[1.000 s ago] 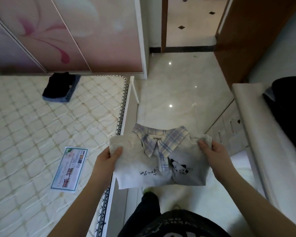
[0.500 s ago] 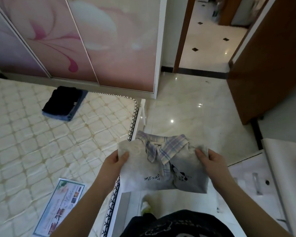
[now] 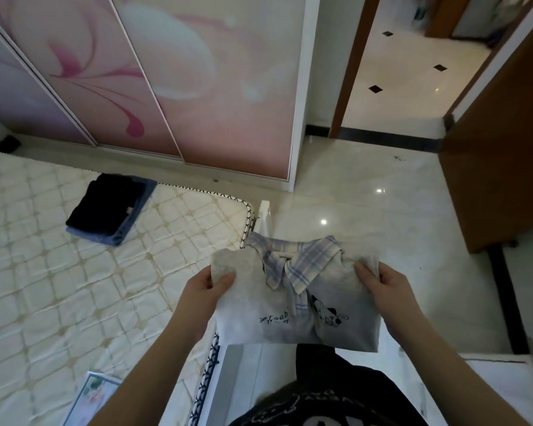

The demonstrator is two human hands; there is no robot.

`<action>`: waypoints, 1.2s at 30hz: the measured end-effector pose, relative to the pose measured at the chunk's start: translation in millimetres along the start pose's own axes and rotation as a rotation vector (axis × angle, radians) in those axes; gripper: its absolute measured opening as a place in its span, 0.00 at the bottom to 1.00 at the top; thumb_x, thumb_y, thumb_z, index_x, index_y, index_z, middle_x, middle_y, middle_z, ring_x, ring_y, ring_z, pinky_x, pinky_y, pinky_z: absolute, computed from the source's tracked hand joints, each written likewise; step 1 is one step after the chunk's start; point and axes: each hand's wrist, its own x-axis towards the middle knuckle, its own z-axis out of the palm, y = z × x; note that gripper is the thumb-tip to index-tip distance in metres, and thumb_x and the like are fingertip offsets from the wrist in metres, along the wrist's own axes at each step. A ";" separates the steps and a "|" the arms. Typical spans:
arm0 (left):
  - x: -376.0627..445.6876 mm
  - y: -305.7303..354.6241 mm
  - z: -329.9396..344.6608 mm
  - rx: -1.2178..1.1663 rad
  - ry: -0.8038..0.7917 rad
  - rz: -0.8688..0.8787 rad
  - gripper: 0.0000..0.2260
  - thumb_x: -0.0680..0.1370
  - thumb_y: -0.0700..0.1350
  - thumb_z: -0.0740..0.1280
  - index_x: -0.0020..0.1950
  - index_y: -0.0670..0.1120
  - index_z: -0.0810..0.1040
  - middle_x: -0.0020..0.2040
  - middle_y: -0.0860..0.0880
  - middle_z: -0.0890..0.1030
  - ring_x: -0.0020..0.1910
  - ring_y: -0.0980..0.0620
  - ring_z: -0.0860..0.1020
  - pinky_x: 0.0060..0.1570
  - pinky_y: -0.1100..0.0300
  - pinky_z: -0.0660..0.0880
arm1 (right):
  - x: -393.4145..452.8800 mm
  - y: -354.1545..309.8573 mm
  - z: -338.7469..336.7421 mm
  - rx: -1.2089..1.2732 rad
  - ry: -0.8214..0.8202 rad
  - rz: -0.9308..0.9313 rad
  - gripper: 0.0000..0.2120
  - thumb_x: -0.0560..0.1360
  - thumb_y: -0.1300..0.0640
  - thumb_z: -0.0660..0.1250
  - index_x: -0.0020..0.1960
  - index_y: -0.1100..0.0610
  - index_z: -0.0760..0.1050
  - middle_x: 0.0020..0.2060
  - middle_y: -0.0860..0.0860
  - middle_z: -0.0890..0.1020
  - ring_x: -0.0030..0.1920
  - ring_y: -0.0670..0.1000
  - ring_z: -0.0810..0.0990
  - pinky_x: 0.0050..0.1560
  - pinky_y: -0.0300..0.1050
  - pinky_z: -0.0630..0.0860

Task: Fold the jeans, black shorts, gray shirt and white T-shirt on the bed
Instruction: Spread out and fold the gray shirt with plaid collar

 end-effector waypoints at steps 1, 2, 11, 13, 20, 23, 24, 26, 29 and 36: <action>15.4 6.1 6.4 -0.010 0.017 -0.006 0.10 0.77 0.48 0.71 0.57 0.48 0.82 0.50 0.47 0.86 0.48 0.48 0.85 0.41 0.63 0.80 | 18.6 -3.9 -1.1 0.001 -0.016 -0.004 0.12 0.76 0.45 0.69 0.42 0.54 0.80 0.40 0.59 0.83 0.43 0.58 0.82 0.46 0.57 0.78; 30.7 13.1 13.5 -0.020 0.039 -0.016 0.10 0.77 0.48 0.71 0.57 0.48 0.82 0.50 0.47 0.86 0.49 0.48 0.85 0.42 0.61 0.80 | 37.8 -8.9 -3.2 -0.001 -0.030 -0.005 0.13 0.76 0.45 0.69 0.43 0.56 0.80 0.40 0.59 0.83 0.43 0.59 0.82 0.46 0.58 0.78; 141.4 93.7 75.8 -0.084 0.160 -0.010 0.15 0.74 0.52 0.72 0.57 0.47 0.82 0.52 0.45 0.85 0.51 0.44 0.84 0.52 0.46 0.80 | 212.2 -91.3 -33.2 0.036 -0.173 -0.026 0.07 0.76 0.46 0.69 0.45 0.48 0.83 0.42 0.51 0.85 0.48 0.56 0.83 0.54 0.60 0.79; 157.4 105.7 80.4 -0.105 0.189 0.003 0.15 0.73 0.52 0.72 0.57 0.47 0.82 0.52 0.44 0.85 0.52 0.44 0.84 0.52 0.45 0.79 | 239.5 -107.8 -25.7 0.044 -0.210 -0.052 0.06 0.76 0.47 0.69 0.45 0.48 0.83 0.42 0.51 0.85 0.49 0.55 0.83 0.54 0.58 0.78; 217.4 119.9 60.9 -0.161 0.316 0.003 0.15 0.68 0.57 0.74 0.51 0.52 0.84 0.51 0.45 0.85 0.51 0.44 0.84 0.53 0.43 0.80 | 315.9 -145.5 21.6 -0.003 -0.318 -0.106 0.07 0.78 0.48 0.67 0.43 0.43 0.82 0.39 0.46 0.85 0.39 0.44 0.83 0.43 0.49 0.77; 244.2 118.2 44.7 -0.201 0.350 0.000 0.13 0.69 0.57 0.74 0.51 0.54 0.84 0.51 0.45 0.85 0.51 0.44 0.84 0.52 0.44 0.80 | 346.4 -159.0 48.1 -0.041 -0.368 -0.126 0.06 0.78 0.48 0.68 0.44 0.42 0.82 0.39 0.45 0.85 0.41 0.46 0.84 0.44 0.49 0.79; 252.5 118.2 39.2 -0.225 0.364 -0.002 0.12 0.70 0.55 0.74 0.51 0.54 0.84 0.51 0.45 0.85 0.51 0.44 0.84 0.52 0.44 0.80 | 355.2 -165.3 56.8 -0.047 -0.382 -0.130 0.06 0.77 0.48 0.68 0.45 0.42 0.83 0.40 0.46 0.86 0.42 0.47 0.84 0.45 0.49 0.79; 266.2 117.5 29.3 -0.266 0.387 -0.014 0.11 0.71 0.54 0.74 0.51 0.53 0.84 0.51 0.45 0.85 0.51 0.44 0.84 0.51 0.44 0.80 | 371.4 -180.1 73.7 -0.065 -0.416 -0.147 0.06 0.77 0.48 0.68 0.45 0.40 0.83 0.41 0.44 0.86 0.42 0.44 0.84 0.43 0.46 0.79; 282.6 118.6 14.7 -0.301 0.433 -0.025 0.13 0.70 0.55 0.74 0.52 0.53 0.84 0.51 0.45 0.85 0.51 0.44 0.84 0.50 0.45 0.80 | 393.5 -198.5 99.2 -0.116 -0.454 -0.169 0.05 0.77 0.46 0.68 0.45 0.40 0.82 0.41 0.43 0.86 0.42 0.43 0.84 0.41 0.42 0.77; 302.1 111.0 -25.5 -0.330 0.594 -0.072 0.05 0.74 0.53 0.73 0.48 0.56 0.84 0.48 0.47 0.86 0.48 0.46 0.85 0.48 0.48 0.82 | 435.5 -224.1 171.1 -0.190 -0.593 -0.174 0.05 0.78 0.49 0.68 0.46 0.42 0.83 0.42 0.45 0.86 0.44 0.43 0.84 0.41 0.36 0.77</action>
